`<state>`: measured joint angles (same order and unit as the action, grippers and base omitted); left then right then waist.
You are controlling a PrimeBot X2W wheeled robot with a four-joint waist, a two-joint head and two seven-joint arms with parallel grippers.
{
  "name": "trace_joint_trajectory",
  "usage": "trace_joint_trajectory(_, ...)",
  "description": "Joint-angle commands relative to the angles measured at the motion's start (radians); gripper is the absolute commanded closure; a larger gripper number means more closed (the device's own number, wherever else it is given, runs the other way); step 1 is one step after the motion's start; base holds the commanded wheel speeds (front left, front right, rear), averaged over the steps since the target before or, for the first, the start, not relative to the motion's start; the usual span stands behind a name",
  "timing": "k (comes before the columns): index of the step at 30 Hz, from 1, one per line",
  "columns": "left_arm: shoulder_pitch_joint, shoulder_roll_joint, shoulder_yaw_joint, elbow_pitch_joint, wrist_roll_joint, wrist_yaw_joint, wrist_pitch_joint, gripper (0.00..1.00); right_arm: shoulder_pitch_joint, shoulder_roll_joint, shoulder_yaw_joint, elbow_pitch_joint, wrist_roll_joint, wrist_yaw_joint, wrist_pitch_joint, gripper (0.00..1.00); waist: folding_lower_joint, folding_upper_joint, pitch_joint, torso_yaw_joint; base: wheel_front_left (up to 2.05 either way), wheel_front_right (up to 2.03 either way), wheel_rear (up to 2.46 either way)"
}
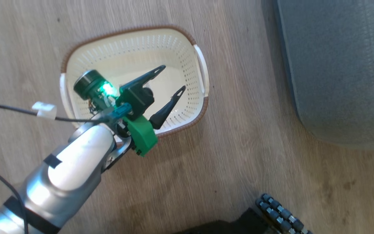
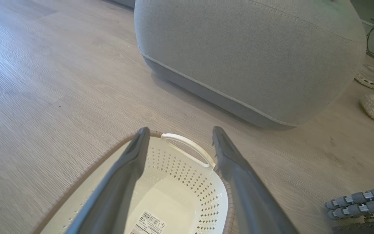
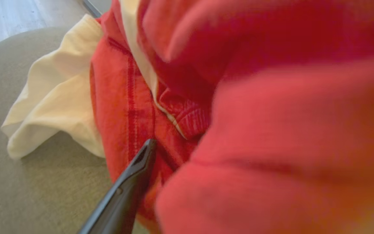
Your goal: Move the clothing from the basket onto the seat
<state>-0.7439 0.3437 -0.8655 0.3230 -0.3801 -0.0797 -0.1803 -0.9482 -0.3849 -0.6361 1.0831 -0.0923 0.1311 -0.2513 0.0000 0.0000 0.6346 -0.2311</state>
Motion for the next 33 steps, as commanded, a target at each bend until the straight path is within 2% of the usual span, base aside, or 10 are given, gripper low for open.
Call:
trace_joint_trajectory(1,0.018,0.007,0.032,-0.016,-0.008,0.005,-0.012,0.00,0.033,-0.032,0.025,-0.037,0.012,0.000,-0.009,0.00,0.0000,0.0000,-0.033,0.009,0.00,0.00,0.00)
trace_joint_trajectory(7,0.066,-0.015,0.055,0.057,-0.045,0.017,-0.058,0.00,0.243,0.001,0.162,-0.204,0.177,0.000,-0.010,0.00,0.0000,0.0000,-0.140,0.039,0.00,0.00,0.00)
trace_joint_trajectory(14,0.128,-0.043,0.093,0.111,-0.076,0.032,-0.078,0.00,0.428,0.036,0.271,-0.342,0.270,0.000,-0.010,0.00,0.0000,0.0000,-0.253,0.072,0.00,0.00,0.00)
trace_joint_trajectory(20,0.205,-0.059,0.171,0.120,-0.090,0.047,-0.081,0.00,0.523,0.102,0.340,-0.451,0.271,0.000,-0.010,0.00,0.0000,0.0000,-0.349,0.101,0.00,0.00,0.00)
trace_joint_trajectory(26,0.284,-0.081,0.244,0.120,-0.077,0.041,-0.081,0.00,0.599,0.176,0.379,-0.470,0.248,0.000,-0.002,0.00,0.0000,0.0000,-0.425,0.151,0.00,0.00,0.00)
trace_joint_trajectory(33,0.358,-0.106,0.325,0.119,-0.051,0.033,-0.081,0.00,0.646,0.183,0.425,-0.468,0.257,0.000,0.032,0.00,0.0000,0.0000,-0.477,0.211,0.00,0.00,0.00)
